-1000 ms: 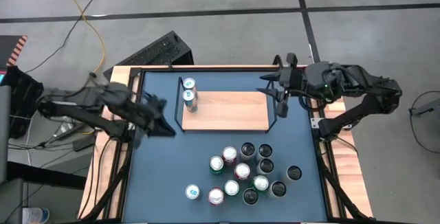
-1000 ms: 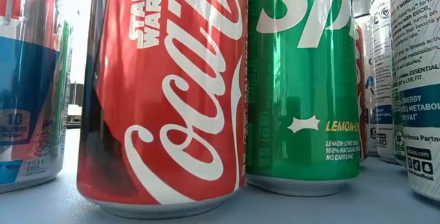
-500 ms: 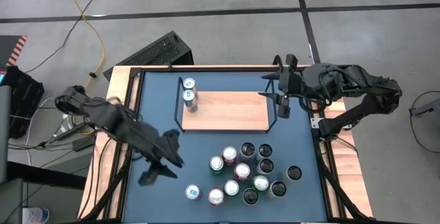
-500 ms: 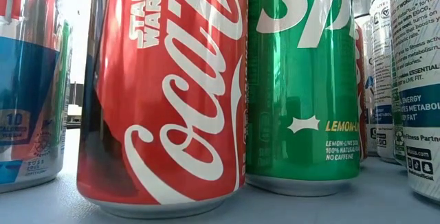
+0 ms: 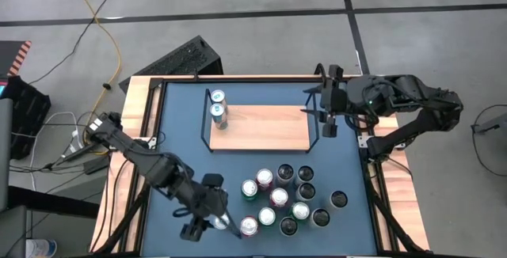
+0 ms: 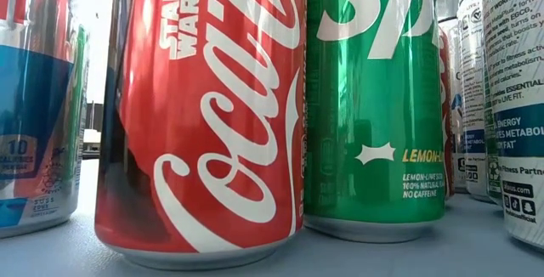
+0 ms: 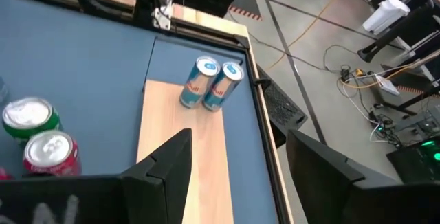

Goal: Place canned beverage on shelf
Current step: Put the blue soda can on the shelf aligned with the other blue soda cans

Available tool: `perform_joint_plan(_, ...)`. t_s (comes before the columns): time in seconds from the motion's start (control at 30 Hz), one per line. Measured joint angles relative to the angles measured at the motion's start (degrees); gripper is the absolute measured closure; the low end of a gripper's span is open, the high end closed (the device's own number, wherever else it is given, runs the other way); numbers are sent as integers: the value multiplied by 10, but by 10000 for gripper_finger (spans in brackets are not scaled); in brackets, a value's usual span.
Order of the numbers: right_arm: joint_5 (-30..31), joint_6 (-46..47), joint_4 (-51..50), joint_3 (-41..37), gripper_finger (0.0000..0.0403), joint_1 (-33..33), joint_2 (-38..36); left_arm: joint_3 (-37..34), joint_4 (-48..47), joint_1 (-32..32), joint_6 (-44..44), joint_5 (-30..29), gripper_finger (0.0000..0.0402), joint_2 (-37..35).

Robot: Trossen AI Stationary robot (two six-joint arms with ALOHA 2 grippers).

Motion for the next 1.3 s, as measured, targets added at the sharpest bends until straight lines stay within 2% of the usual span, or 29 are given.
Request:
perform_joint_plan(0.17,0,0,-21,0,176,0,0,-11,8,-8,-53,-23,113,0)
perform_joint_plan(0.27,0,0,-24,0,176,0,0,-11,-1,-13,-69,-33,101,17)
perform_joint_plan(0.53,0,0,-38,0,176,0,0,-11,-8,-14,-97,-1,99,79)
perform_joint_plan(0.77,0,0,-41,0,176,0,0,-11,-20,-23,-97,-89,99,83)
perform_joint_plan(1.1,-5,5,-47,0,176,0,0,-11,0,-49,-71,-65,99,104)
perform_joint_plan(1.3,-12,5,-49,0,176,0,0,-11,-16,-49,-71,-125,99,111)
